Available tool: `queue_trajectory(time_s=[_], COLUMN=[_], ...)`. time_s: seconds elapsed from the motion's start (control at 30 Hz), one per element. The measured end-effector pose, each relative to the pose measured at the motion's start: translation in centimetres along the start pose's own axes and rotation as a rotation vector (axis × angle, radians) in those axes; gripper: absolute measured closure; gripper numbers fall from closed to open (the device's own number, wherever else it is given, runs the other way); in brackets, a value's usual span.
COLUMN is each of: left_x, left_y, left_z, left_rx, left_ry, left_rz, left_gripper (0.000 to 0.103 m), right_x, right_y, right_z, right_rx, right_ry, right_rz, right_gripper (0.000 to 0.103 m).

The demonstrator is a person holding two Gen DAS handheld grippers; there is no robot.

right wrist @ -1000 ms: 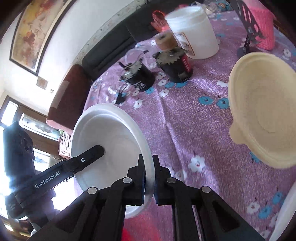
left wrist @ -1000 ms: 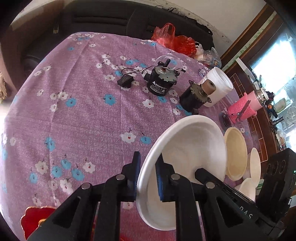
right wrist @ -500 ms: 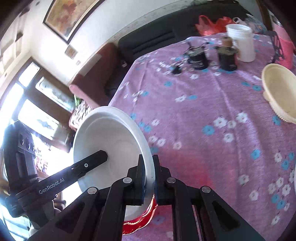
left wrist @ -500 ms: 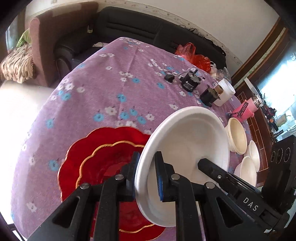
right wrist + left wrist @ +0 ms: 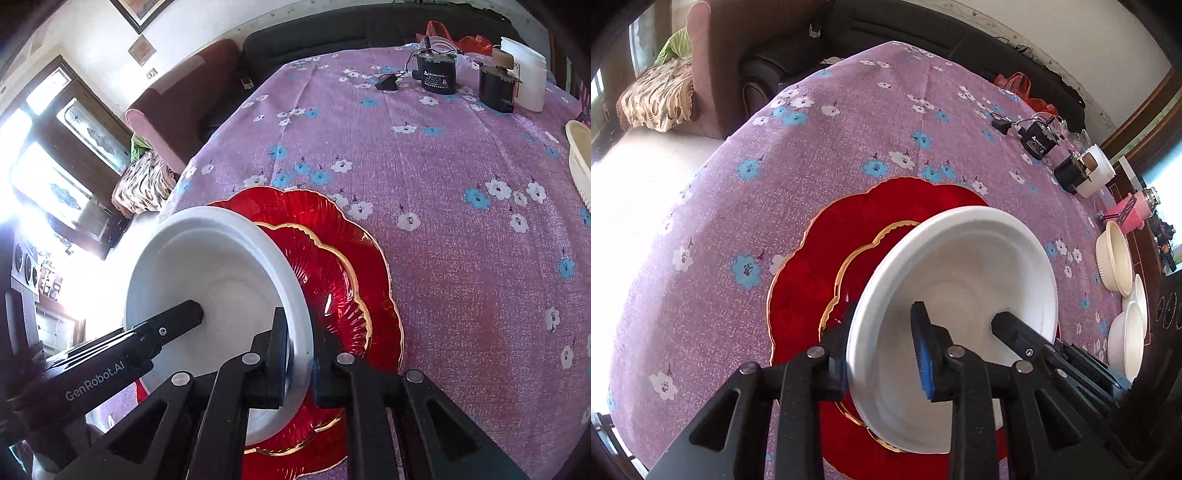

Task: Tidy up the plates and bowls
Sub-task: 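Carry the white plate with the right gripper and lower onto the red plates, then open the right gripper and withdraw from the white plate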

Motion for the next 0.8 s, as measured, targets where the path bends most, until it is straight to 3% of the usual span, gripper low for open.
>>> queue_trajectory(time_s=[0.1, 0.2, 0.33, 0.5, 0.6, 0.7, 0.8], left_x=[0.7, 1.7, 3.2, 5.2, 7.0, 9.8, 12.0], left_y=[0.4, 0.7, 0.8, 0.2, -0.2, -0.7, -1.0], left_z=[-0.1, -0.2, -0.3, -0.1, -0.5, -1.5, -3.2], left_rx=[-0.009, -0.029, -0.036, -0.015, -0.033, -0.067, -0.107], left_ry=[0.01, 0.04, 0.036, 0.022, 0.068, 0.165, 0.205], left_rz=[-0.031, -0.07, -0.114, -0.171, -0.231, -0.328, -0.413], left_gripper=[0.058, 0.05, 0.047, 0.043, 0.038, 0.017, 0.01], right_x=[-0.2, 0.0, 0.9, 2.5, 4.1, 6.2, 8.5], right_y=[0.1, 0.3, 0.7, 0.9, 1.2, 1.2, 0.8], right_z=[0.2, 0.4, 0.4, 0.5, 0.4, 0.1, -0.7], right_rx=[0.021, 0.035, 0.036, 0.046, 0.035, 0.028, 0.02], right_ry=[-0.034, -0.031, -0.011, 0.013, 0.037, 0.06, 0.068], right_rz=[-0.019, -0.04, -0.086, -0.14, -0.19, -0.241, -0.3], right_gripper=[0.09, 0.083, 0.064, 0.062, 0.062, 0.061, 0.054])
Point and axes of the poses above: each gripper's, at about its wrist camera, not at the fingertips, and x roughly against the way its jaws point, z to its left, y to its top, the point moved 8 cm from there along -x, roughly the way its jaws point, and after that the axes turned 12 degrees about -x, right-handed, at the moved point
